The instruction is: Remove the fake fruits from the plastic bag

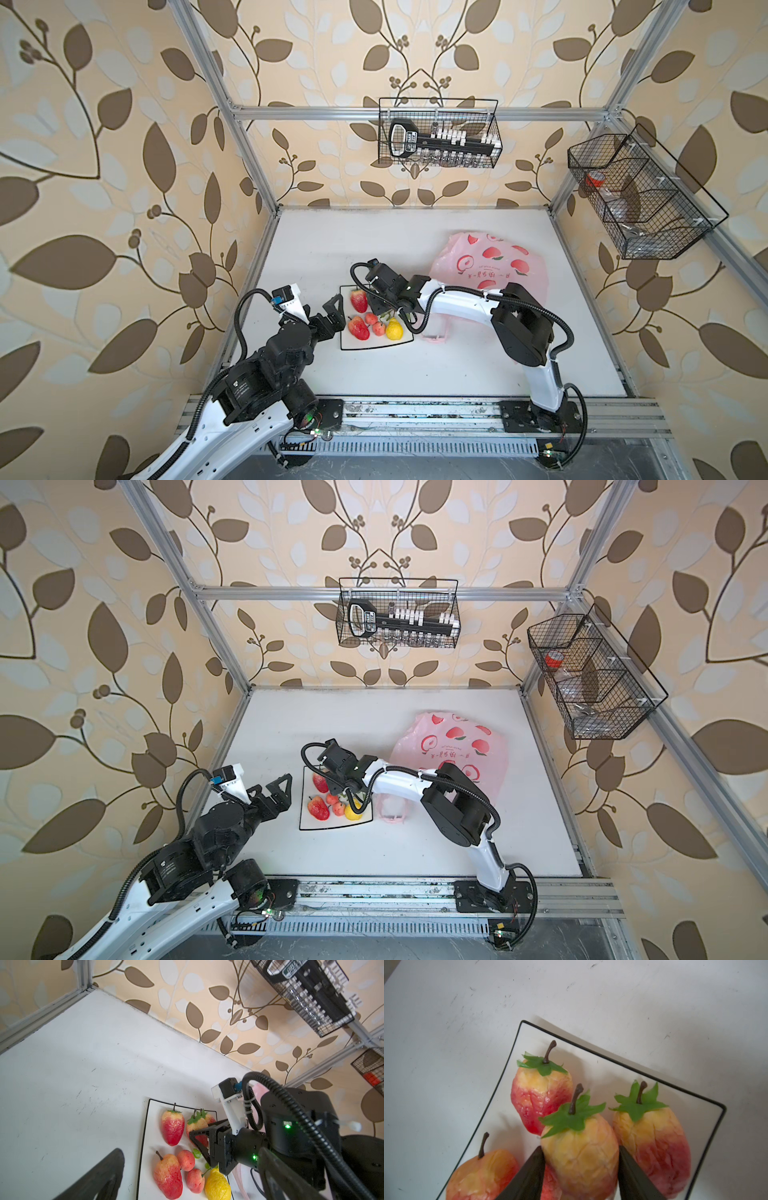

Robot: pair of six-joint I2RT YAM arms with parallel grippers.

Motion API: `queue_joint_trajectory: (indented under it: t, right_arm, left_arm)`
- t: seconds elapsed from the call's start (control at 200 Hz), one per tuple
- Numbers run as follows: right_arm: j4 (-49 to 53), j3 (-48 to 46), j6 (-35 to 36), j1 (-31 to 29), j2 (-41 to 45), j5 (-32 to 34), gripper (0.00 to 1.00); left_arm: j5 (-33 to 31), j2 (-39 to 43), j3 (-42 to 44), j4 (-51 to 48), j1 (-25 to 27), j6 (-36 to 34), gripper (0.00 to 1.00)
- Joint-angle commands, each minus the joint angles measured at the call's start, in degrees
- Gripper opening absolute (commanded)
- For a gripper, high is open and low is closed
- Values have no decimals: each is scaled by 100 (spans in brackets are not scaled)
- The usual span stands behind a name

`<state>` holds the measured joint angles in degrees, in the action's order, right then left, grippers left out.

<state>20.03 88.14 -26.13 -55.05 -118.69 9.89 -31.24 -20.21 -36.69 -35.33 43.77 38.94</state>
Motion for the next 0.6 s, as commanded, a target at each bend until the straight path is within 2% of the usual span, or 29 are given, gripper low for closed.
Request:
queue_joint_trajectory:
  t: [0.0,0.16,0.3,0.45,0.595]
  right_arm:
    - [118,147,-26,-6,131,121,59]
    - [45,-22,-51,-6,740,59,65]
    - [-233,-507,-59,3,1672,53,66]
    - [-463,-1437,-132,97,2913,237,66]
    - [-588,-2633,-308,149,4308,610,66]
  left_arm:
    - [444,-306,-335,373,-50,-650,99]
    - [908,-496,-522,676,-50,-1240,99]
    - [1452,-772,-700,853,-46,-1759,99]
    - [2244,-1147,-752,1175,-50,-2144,99]
    - [3394,-1701,-781,1543,-52,-2500,99]
